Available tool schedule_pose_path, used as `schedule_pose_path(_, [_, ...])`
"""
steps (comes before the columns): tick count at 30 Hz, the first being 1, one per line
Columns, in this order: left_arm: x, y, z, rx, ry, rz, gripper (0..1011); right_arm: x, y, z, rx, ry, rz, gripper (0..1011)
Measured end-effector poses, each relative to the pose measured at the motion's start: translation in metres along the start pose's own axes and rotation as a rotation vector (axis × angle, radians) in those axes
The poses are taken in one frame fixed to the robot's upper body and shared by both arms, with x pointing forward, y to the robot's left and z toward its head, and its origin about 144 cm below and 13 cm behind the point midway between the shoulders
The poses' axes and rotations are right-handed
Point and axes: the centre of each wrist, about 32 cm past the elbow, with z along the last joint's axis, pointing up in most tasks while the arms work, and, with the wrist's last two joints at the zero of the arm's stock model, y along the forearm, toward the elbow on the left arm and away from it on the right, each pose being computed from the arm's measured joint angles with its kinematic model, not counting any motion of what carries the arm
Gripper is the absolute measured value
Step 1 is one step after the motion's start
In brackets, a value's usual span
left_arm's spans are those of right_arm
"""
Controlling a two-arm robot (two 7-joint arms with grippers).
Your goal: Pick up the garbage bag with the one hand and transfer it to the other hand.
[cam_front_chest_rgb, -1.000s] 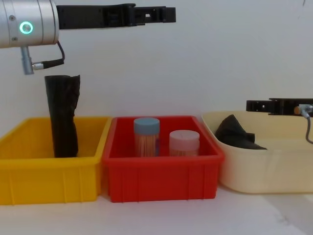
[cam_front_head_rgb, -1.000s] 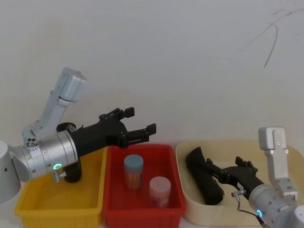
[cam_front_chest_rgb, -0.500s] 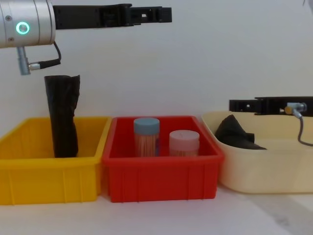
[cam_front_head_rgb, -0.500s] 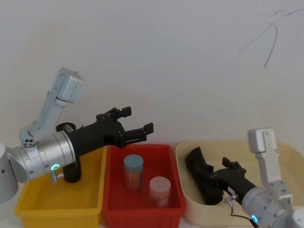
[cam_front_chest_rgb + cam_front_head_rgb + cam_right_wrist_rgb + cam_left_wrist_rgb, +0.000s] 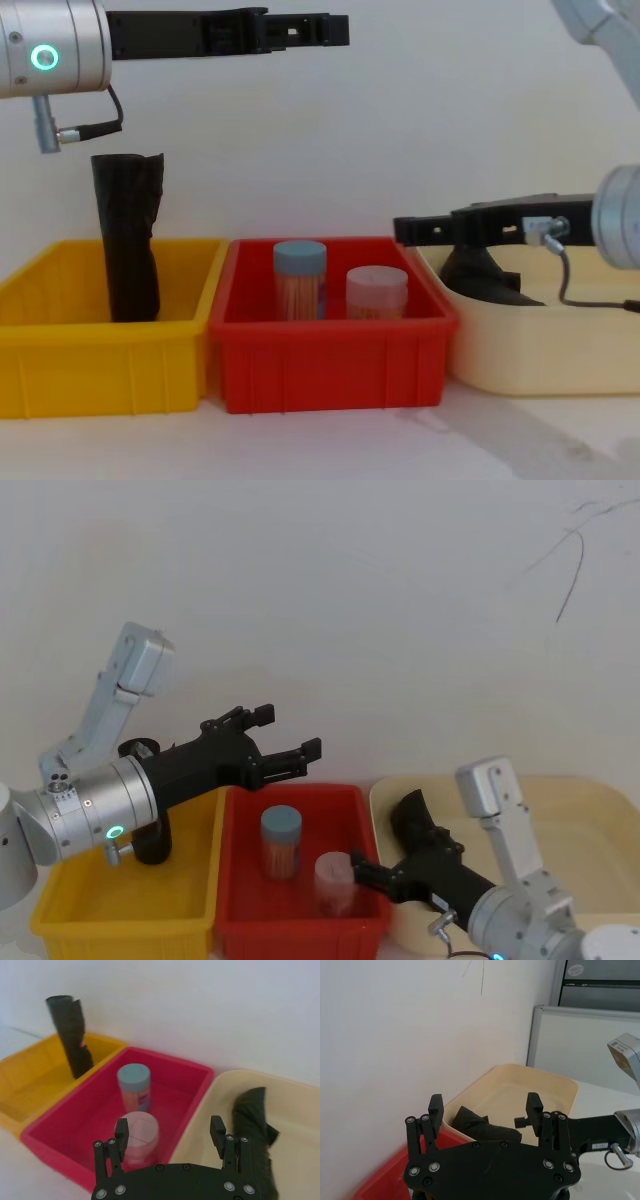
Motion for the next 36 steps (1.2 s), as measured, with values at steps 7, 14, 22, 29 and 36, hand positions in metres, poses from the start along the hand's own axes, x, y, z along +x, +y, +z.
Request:
schedule_pose_path(7, [0.000, 0.000, 0.000, 0.000, 0.000, 0.001, 1000, -0.006, 0.007, 0.007, -0.019, -0.008, 0.041, 1002])
schedule_pose_path(14, [0.000, 0.000, 0.000, 0.000, 0.000, 0.002, 1001, -0.007, 0.015, 0.014, -0.048, 0.008, 0.062, 1002])
schedule_pose_path(22, [0.000, 0.000, 0.000, 0.000, 0.000, 0.002, 1001, -0.006, 0.026, 0.018, -0.092, 0.034, 0.081, 1002])
schedule_pose_path(29, [0.000, 0.000, 0.000, 0.000, 0.000, 0.002, 1001, -0.006, 0.034, 0.019, -0.120, 0.042, 0.087, 1002])
schedule_pose_path(36, [0.000, 0.000, 0.000, 0.000, 0.000, 0.002, 1001, -0.005, 0.042, 0.018, -0.143, 0.046, 0.090, 1002])
